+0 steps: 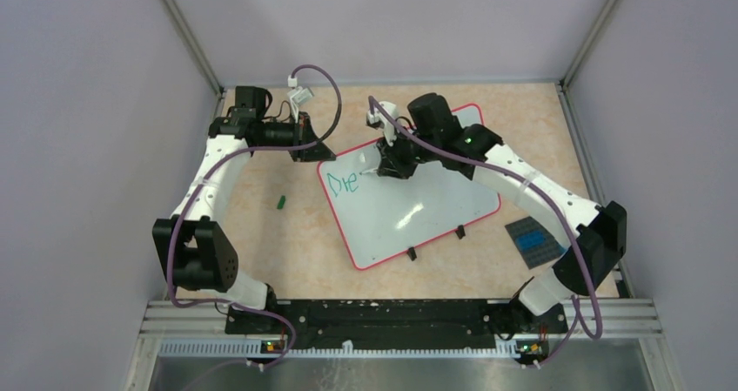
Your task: Write a sentence on the whiteboard
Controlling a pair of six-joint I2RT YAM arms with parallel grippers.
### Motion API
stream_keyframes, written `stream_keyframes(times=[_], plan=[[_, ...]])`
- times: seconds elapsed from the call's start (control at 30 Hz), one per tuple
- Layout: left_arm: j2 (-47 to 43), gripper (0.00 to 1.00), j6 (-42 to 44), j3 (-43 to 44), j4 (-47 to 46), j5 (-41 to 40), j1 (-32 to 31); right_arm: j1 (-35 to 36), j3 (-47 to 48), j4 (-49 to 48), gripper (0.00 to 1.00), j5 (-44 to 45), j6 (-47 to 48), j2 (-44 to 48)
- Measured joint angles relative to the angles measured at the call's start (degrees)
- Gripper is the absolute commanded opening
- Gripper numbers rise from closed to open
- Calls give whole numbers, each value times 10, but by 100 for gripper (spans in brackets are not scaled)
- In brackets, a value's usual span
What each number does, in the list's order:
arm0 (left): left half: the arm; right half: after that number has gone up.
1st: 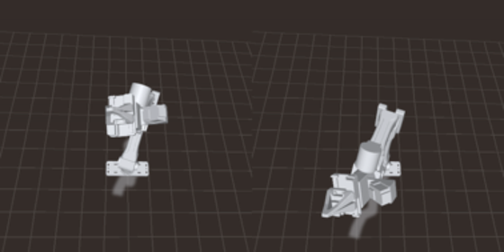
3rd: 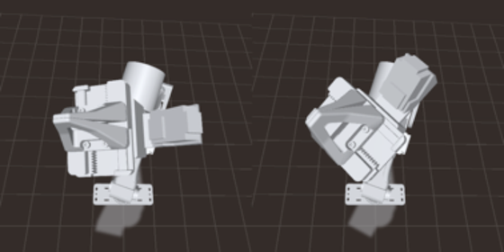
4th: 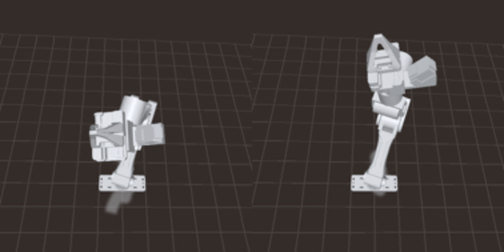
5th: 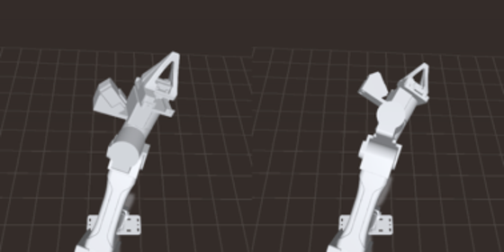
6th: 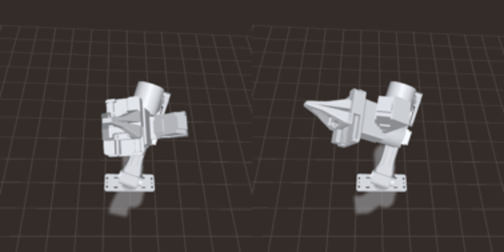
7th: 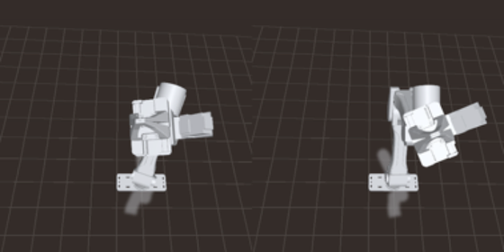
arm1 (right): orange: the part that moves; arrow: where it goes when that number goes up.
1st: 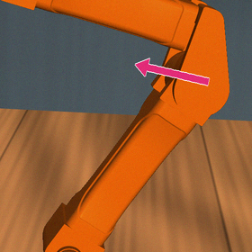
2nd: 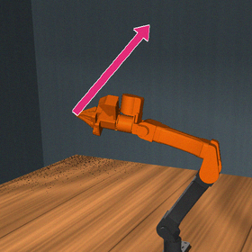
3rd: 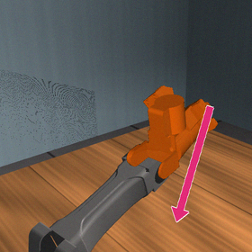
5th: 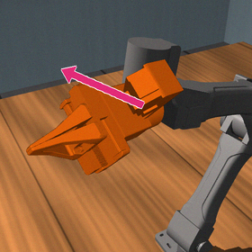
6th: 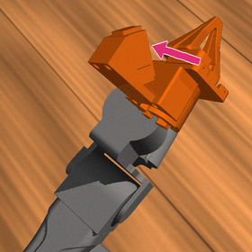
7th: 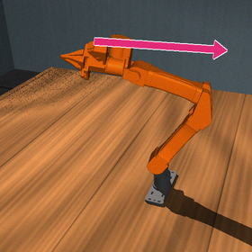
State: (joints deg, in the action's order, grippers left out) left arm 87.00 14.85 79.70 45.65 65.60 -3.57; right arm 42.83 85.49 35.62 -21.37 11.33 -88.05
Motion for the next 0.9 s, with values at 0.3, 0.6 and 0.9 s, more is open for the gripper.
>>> stream_keyframes(times=[0.3,0.6,0.9], plan=[[0,0,0,0,0,-1,0,2,9,-3,0,-6,0,-7],[0,0,0,0,0,-2,0,8,-1,-7,0,-10,2,-7],[0,0,0,0,-1,-6,0,12,-31,-3,0,-26,6,-7]])
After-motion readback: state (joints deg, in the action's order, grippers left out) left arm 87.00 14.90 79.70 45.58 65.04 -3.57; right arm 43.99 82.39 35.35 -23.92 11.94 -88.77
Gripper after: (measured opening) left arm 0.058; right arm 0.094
